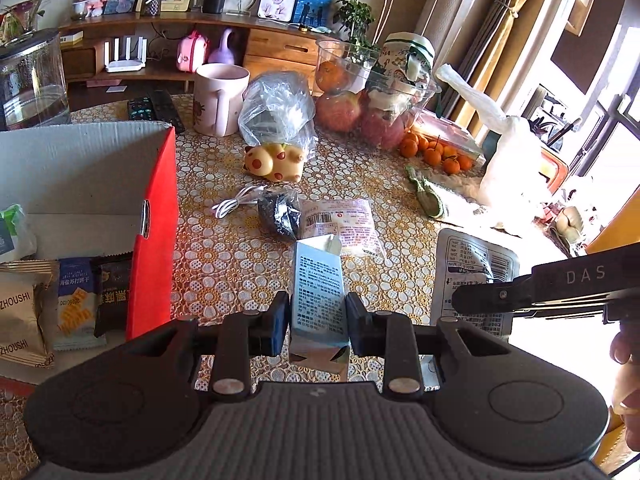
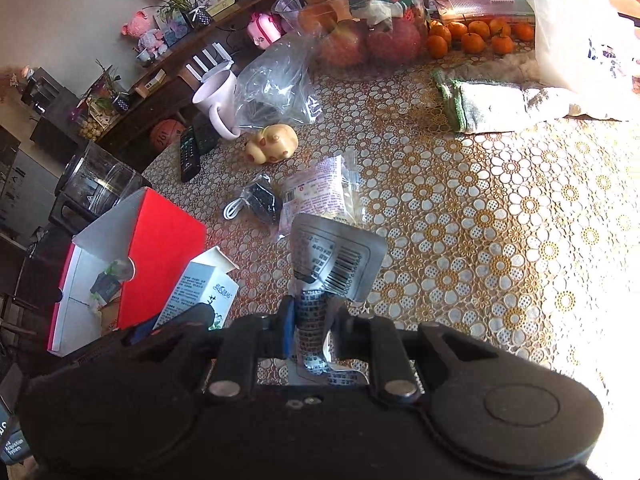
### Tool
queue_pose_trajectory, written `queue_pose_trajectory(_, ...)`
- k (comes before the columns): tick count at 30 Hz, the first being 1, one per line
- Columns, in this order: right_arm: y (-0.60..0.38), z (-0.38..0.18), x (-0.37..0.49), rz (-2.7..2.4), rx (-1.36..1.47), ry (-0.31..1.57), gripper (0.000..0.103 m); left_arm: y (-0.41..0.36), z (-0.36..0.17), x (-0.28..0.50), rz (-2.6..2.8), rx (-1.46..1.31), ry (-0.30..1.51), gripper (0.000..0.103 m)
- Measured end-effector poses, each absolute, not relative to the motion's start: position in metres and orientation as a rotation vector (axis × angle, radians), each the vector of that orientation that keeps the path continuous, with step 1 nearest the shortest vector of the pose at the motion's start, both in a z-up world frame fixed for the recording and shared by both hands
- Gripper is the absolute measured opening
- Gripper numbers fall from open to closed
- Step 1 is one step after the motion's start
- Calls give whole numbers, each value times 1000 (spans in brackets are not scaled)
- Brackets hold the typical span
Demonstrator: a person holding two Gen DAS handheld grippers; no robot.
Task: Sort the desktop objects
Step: 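Carry the sachet and white medicine box over the red box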
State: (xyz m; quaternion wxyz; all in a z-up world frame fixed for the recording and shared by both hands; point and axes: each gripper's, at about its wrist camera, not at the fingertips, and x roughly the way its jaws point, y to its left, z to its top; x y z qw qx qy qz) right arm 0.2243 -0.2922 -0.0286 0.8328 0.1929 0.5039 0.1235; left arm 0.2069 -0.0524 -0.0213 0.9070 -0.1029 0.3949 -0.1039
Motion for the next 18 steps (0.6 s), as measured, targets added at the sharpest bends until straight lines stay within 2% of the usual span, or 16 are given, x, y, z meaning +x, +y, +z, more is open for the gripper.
queue_pose_trajectory(18,-200,46,203,456,268,967,18,24,36,161,-164,-225,723,29)
